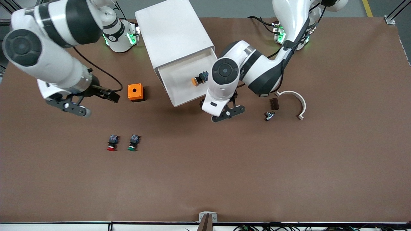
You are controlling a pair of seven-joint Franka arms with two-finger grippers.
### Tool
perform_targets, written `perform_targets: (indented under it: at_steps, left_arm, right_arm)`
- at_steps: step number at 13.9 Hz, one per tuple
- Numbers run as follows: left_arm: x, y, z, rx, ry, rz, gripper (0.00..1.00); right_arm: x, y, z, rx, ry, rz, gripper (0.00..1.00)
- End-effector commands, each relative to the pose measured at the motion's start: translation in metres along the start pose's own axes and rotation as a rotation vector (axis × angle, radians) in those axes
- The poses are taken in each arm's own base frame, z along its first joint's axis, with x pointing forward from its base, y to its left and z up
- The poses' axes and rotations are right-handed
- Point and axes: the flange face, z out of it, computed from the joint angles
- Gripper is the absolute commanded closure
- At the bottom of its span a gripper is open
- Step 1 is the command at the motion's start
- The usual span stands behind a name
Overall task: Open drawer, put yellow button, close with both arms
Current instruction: 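Withdraw the right gripper while the left gripper reaches the drawer front, then push the open drawer shut with the left gripper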
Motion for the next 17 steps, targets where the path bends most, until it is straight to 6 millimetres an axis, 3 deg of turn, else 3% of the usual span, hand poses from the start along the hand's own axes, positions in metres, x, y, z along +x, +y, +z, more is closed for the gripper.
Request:
perform_targets:
  at_steps: [1, 3, 7, 9, 12, 17]
  left_arm:
    - [-0.022, 0.01, 0.009, 0.028, 0.017, -0.011, 0.01]
    - [-0.035, 0.019, 0.021, 0.036, 0.019, -0.017, 0.01]
    - [-0.037, 0.025, 0.026, 0.038, 0.073, -0.011, 0.01]
    - [-0.048, 0.03, 0.027, 0.033, 0.076, -0.006, 0.01]
    - [-0.063, 0.036, 0.029, 0.031, 0.067, -0.002, 0.01]
    - [-0.088, 0.045, 0.034, 0.019, 0.009, -0.029, 0.01]
  right_arm:
    - [0.019, 0.051, -0.009, 0.009, -0.027, -0.073, 0.0]
    - [0.029, 0.088, -0.016, 0.016, -0.038, -0.116, 0.0]
    - [0.036, 0.131, -0.023, 0.029, -0.052, -0.175, 0.0]
    - [0.038, 0.149, -0.028, 0.036, -0.059, -0.237, 0.0]
    - [0.039, 0.165, -0.043, 0.036, -0.046, -0.276, 0.0]
    - [0.041, 0.164, -0.04, 0.03, -0.047, -0.285, 0.0]
